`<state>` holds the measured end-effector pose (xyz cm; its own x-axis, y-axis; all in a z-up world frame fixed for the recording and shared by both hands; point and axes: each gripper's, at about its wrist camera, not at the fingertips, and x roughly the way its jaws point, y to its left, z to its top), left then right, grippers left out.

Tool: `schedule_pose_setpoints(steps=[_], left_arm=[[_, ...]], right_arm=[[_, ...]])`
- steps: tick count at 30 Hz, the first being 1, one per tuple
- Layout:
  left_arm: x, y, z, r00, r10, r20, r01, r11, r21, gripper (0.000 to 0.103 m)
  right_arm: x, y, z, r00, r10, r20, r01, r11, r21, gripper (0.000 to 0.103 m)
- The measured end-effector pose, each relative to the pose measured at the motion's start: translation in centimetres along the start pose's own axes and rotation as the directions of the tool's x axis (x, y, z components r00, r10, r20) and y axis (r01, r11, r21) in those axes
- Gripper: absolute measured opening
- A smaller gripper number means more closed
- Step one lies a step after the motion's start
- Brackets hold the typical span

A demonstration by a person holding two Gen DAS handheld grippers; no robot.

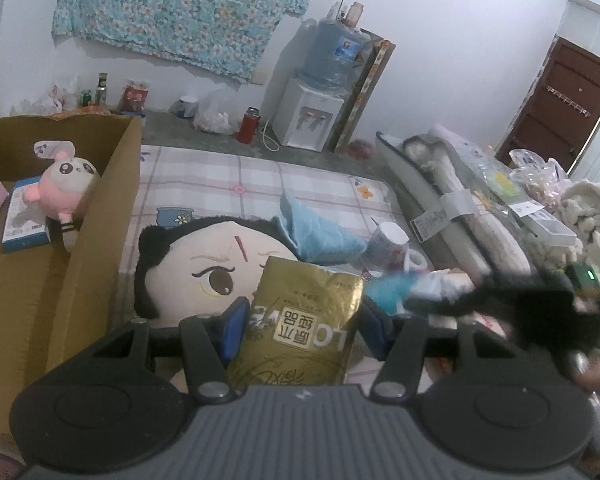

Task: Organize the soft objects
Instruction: 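Grasp the blue-and-white wipe pack with the right gripper while the left gripper holds the gold packet, then carry both items to the cardboard box and lower them inside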

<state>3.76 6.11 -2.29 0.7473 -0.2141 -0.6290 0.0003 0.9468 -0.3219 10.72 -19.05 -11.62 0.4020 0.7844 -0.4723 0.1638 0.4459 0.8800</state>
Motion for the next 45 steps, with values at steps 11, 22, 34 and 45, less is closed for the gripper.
schedule_pose_setpoints(steps=[11,22,34,45], left_arm=[[0.3,0.0,-0.2,1.000,-0.003,-0.025,0.003,1.000,-0.001,0.059],[1.2,-0.6,-0.4,0.998,0.023,-0.051,-0.023,1.000,0.011,0.059],[-2.3,1.0,0.4,0.999,0.045,-0.001,-0.045,0.997,-0.057,0.059],[-13.6,9.6,3.0,0.961,0.233,0.151,-0.208,0.965,-0.162,0.059]], right_arm=[[-3.4,-4.2,-3.0,0.992,-0.125,0.035,0.125,0.992,-0.012,0.038],[-0.1,-3.6,-1.8,0.960,-0.217,0.176,0.250,0.948,-0.196,0.067],[-1.7,-2.3,-3.7,0.966,-0.184,0.184,0.219,0.956,-0.195,0.032],[-4.9,9.2,-7.6,0.983,-0.067,0.171,0.137,0.888,-0.439,0.030]])
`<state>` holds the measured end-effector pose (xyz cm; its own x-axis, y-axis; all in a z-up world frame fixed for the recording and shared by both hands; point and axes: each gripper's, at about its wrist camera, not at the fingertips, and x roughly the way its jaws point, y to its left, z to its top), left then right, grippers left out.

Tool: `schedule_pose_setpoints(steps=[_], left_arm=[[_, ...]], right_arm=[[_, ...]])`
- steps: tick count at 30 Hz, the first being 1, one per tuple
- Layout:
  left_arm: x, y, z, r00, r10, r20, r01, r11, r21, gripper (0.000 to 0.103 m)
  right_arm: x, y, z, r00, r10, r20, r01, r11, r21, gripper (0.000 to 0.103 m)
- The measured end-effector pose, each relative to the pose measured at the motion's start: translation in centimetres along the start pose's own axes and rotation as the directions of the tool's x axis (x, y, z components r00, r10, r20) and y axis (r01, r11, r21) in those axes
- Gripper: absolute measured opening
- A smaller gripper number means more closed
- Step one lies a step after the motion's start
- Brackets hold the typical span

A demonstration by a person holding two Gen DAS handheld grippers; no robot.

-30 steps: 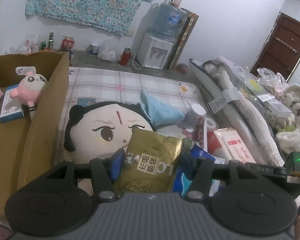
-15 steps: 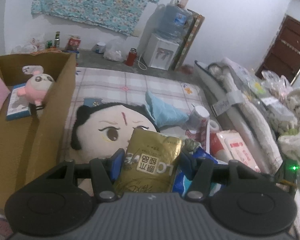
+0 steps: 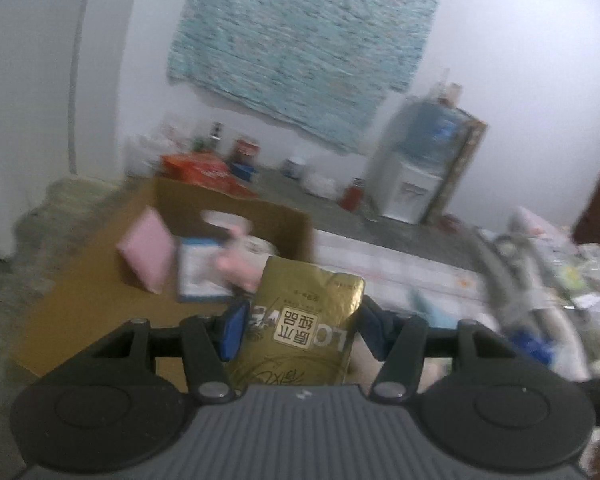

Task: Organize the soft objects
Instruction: 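Carry both items to the cardboard box and lower them inside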

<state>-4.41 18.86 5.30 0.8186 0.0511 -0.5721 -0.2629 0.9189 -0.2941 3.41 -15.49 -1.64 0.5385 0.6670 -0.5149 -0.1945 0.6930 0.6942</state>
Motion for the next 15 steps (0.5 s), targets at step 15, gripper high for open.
schedule_pose_setpoints(steps=[15], left_arm=[[14.0,11.5,3.3,0.906,0.325,-0.271,-0.282,0.941,0.185,0.059]], right_arm=[[15.3,15.4,3.1,0.931,0.236,-0.280,-0.262,0.963,-0.059,0.030]])
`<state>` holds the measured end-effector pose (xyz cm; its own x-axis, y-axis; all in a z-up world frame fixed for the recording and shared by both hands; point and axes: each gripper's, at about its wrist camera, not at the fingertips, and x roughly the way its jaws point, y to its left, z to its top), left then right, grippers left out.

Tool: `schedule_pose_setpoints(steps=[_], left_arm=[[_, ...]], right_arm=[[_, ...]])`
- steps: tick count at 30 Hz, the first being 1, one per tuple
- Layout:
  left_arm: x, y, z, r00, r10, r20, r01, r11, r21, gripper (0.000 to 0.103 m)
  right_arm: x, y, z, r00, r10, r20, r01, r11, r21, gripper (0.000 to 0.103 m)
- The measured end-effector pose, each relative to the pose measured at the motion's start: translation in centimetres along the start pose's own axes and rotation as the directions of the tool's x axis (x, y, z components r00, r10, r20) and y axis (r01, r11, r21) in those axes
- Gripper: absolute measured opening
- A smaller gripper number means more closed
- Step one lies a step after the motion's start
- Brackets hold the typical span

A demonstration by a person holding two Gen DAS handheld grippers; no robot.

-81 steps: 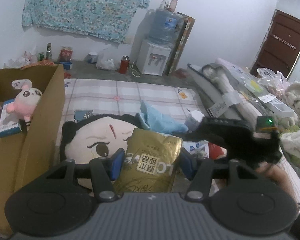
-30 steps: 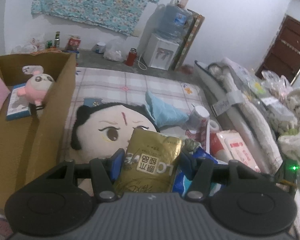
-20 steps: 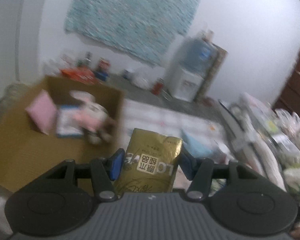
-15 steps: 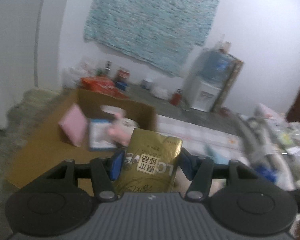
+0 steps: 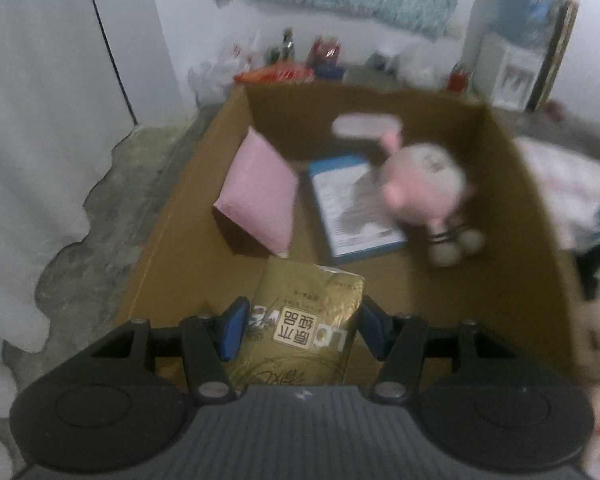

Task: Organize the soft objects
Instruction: 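Carry both items to the cardboard box and lower them inside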

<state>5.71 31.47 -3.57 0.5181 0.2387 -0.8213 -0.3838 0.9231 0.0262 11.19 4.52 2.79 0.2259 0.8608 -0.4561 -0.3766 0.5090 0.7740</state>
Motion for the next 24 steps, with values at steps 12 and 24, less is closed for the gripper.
schedule_pose_setpoints(steps=[12,24], left_arm=[[9.9,0.4,2.0,0.985,0.139,-0.099,-0.134,0.989,0.055,0.062],[6.4,0.7,2.9,0.990,0.132,-0.042,-0.132,0.991,0.019,0.081]], right_arm=[[5.7,-0.5,0.3,0.992,-0.069,-0.105,0.070,0.997,0.009,0.030],[9.1,-0.6,0.9,0.984,-0.094,-0.154,0.094,0.996,-0.009,0.030]])
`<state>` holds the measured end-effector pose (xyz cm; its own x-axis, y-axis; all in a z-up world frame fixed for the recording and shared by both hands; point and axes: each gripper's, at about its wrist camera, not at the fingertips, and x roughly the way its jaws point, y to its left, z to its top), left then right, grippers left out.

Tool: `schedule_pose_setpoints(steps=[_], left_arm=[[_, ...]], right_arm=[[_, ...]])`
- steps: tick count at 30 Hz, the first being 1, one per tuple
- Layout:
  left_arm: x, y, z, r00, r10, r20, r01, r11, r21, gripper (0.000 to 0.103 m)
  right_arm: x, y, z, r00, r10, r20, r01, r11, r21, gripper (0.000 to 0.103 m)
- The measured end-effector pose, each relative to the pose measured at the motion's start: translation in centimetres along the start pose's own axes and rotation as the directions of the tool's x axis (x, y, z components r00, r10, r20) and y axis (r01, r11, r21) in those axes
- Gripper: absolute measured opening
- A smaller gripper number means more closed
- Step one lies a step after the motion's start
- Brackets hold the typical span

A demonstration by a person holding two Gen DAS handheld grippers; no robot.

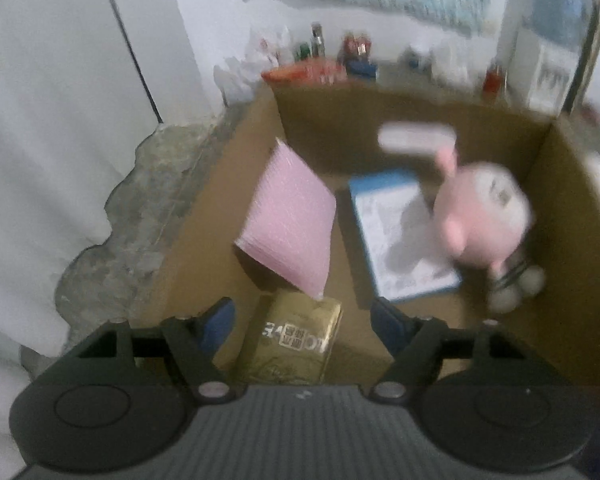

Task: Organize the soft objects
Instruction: 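Carry both items to the cardboard box and lower them inside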

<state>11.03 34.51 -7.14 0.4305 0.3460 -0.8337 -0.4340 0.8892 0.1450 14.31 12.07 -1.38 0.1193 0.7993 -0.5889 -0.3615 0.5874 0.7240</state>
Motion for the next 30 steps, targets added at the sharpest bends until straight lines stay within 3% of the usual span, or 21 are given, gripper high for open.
schedule_pose_setpoints(steps=[5,10,16,25,28,30], left_arm=[[-5.5,3.5,0.0,0.993,-0.066,0.100,0.081,0.985,-0.153,0.087],[-9.1,6.3,-0.6,0.980,-0.086,0.182,0.133,0.954,-0.267,0.090],[-10.0,6.8,-1.6,0.980,-0.096,0.176,0.142,0.951,-0.276,0.090],[-10.2,6.8,-2.3,0.978,-0.100,0.182,0.150,0.947,-0.283,0.090],[-10.6,6.8,-2.4,0.978,-0.079,0.195,0.133,0.952,-0.277,0.090],[-10.8,6.6,-2.5,0.978,-0.069,0.195,0.122,0.954,-0.274,0.090]], right_arm=[[4.8,1.7,1.1,0.997,-0.022,-0.071,0.022,1.000,-0.001,0.030],[11.0,3.1,2.1,0.991,-0.073,-0.116,0.074,0.997,0.007,0.033],[17.5,2.2,1.8,0.938,-0.294,-0.183,0.286,0.956,-0.067,0.040],[18.0,2.8,1.8,0.911,-0.376,-0.171,0.362,0.926,-0.109,0.041],[18.8,2.6,1.5,0.884,-0.433,-0.177,0.418,0.901,-0.113,0.046],[19.7,2.1,1.5,0.882,-0.424,-0.204,0.414,0.906,-0.092,0.049]])
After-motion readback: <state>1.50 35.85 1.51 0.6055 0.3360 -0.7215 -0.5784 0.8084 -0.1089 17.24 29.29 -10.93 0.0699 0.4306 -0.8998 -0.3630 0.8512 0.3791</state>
